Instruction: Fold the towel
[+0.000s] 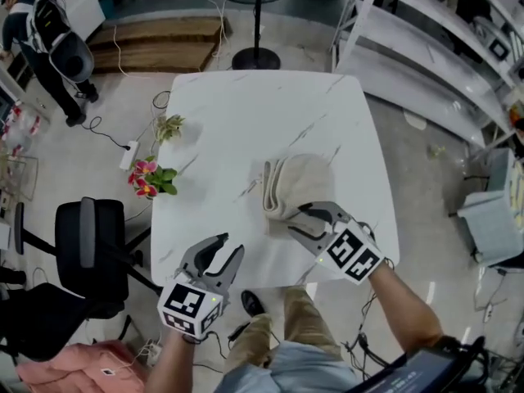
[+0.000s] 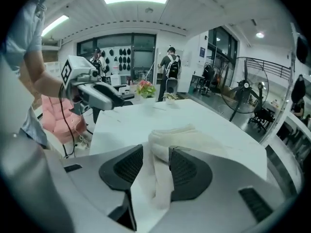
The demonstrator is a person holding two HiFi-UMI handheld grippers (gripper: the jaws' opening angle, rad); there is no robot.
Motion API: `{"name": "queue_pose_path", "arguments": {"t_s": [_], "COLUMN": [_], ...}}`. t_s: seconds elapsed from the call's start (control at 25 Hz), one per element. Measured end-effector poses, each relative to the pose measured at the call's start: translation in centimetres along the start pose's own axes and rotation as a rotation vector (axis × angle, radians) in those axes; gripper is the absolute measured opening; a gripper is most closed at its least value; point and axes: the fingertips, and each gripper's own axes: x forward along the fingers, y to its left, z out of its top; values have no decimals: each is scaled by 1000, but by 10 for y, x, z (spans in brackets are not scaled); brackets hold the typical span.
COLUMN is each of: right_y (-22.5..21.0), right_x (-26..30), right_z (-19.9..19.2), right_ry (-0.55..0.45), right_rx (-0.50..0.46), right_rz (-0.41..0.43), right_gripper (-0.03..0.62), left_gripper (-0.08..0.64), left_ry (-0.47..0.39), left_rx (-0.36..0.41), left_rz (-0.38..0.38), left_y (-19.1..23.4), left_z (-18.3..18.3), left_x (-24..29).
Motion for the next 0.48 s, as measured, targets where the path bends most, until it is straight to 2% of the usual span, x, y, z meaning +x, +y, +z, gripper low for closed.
{"name": "queue_pose_path", "arguments": {"t_s": [0.16, 0.24, 0.48], "right_y": [-2, -3, -8], "right_x": [-23, -28, -27], "right_z": [-37, -46, -62], "right_ry": [62, 68, 63], "right_rx": [-60, -56, -63], "right_rz": [-56, -75, -172], "right_gripper": [170, 167, 158], "left_gripper": [214, 218, 208], "left_ry": [21, 50, 143], "left_rx": [62, 89, 48], "left_rz": [-70, -97, -134], "left_y": [-11, -16, -17], "left_z": [13, 16, 12], "left_x": [46, 67, 107]}}
